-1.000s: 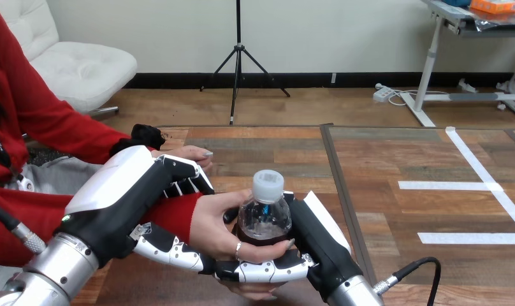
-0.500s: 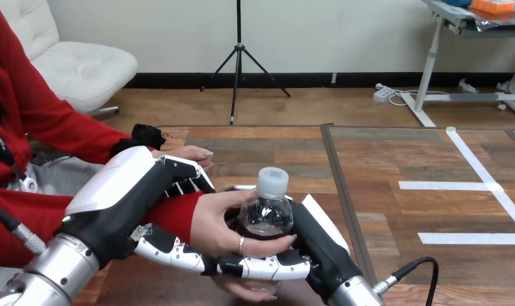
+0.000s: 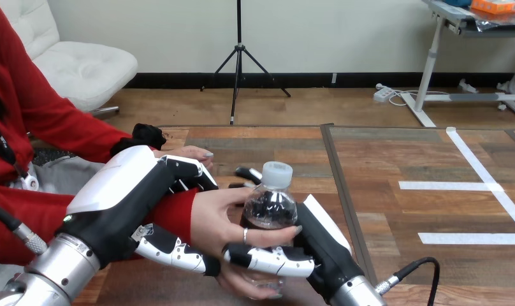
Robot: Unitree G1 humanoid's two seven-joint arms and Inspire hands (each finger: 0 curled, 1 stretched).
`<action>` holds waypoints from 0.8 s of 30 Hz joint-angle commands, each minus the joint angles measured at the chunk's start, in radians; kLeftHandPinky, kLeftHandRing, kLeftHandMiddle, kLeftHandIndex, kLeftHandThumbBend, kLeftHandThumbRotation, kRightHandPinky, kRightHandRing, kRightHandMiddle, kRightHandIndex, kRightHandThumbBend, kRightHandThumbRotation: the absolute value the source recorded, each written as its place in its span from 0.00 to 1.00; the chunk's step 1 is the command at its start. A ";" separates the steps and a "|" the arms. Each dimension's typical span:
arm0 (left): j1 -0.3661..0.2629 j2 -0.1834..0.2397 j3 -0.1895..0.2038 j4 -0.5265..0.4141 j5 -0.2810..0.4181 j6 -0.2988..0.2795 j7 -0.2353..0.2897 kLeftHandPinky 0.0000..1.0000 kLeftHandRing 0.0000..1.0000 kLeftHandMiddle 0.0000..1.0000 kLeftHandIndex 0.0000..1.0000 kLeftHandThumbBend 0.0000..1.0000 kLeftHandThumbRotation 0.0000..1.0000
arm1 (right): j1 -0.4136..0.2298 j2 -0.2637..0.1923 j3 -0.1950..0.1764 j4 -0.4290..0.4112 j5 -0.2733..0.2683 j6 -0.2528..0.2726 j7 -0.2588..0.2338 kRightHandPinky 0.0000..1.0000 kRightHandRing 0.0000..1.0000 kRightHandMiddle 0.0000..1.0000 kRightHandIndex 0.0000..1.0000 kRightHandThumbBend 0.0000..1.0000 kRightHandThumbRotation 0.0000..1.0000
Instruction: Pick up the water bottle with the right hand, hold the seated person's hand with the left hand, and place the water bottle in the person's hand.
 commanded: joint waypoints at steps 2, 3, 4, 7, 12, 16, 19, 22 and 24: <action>-0.054 0.018 -0.010 -0.013 0.006 -0.029 -0.001 0.55 0.61 0.65 0.65 1.00 0.05 | -0.043 0.010 -0.006 -0.042 0.016 -0.015 0.008 0.93 0.95 0.95 0.99 1.00 0.61; -0.054 0.021 -0.009 -0.012 0.006 -0.028 -0.004 0.55 0.61 0.65 0.65 1.00 0.05 | -0.044 0.008 -0.008 -0.040 0.016 -0.019 0.009 0.93 0.95 0.95 0.99 1.00 0.61; -0.054 0.023 -0.009 -0.011 0.007 -0.028 -0.006 0.57 0.64 0.68 0.68 1.00 0.06 | -0.045 0.007 -0.009 -0.037 0.017 -0.021 0.009 0.93 0.95 0.95 0.99 1.00 0.62; -0.055 0.031 -0.009 -0.005 0.014 -0.032 -0.010 0.60 0.67 0.71 0.72 1.00 0.08 | -0.050 0.004 -0.014 -0.028 0.019 -0.030 0.014 0.93 0.95 0.96 1.00 1.00 0.63; -0.057 0.045 -0.012 0.006 0.041 -0.042 -0.013 0.69 0.75 0.77 0.78 1.00 0.13 | -0.057 0.000 -0.022 -0.013 0.024 -0.039 0.023 0.94 0.96 0.97 1.00 1.00 0.64; -0.056 0.050 -0.014 0.013 0.056 -0.054 -0.011 0.74 0.79 0.81 0.82 1.00 0.17 | -0.062 -0.004 -0.028 -0.002 0.029 -0.046 0.034 0.95 0.97 0.97 1.00 1.00 0.65; -0.055 0.050 -0.013 0.021 0.060 -0.067 -0.006 0.78 0.83 0.84 0.85 1.00 0.19 | -0.064 -0.006 -0.034 0.001 0.031 -0.043 0.039 0.96 0.98 0.98 1.00 1.00 0.65; -0.054 0.050 -0.012 0.028 0.065 -0.079 -0.001 0.80 0.84 0.86 0.87 1.00 0.21 | -0.065 -0.010 -0.038 0.001 0.028 -0.041 0.039 0.97 0.98 0.99 1.00 1.00 0.65; -0.054 0.052 -0.011 0.030 0.071 -0.082 0.000 0.81 0.86 0.87 0.88 1.00 0.22 | -0.066 -0.012 -0.042 0.000 0.027 -0.038 0.039 0.97 0.99 0.99 1.00 1.00 0.66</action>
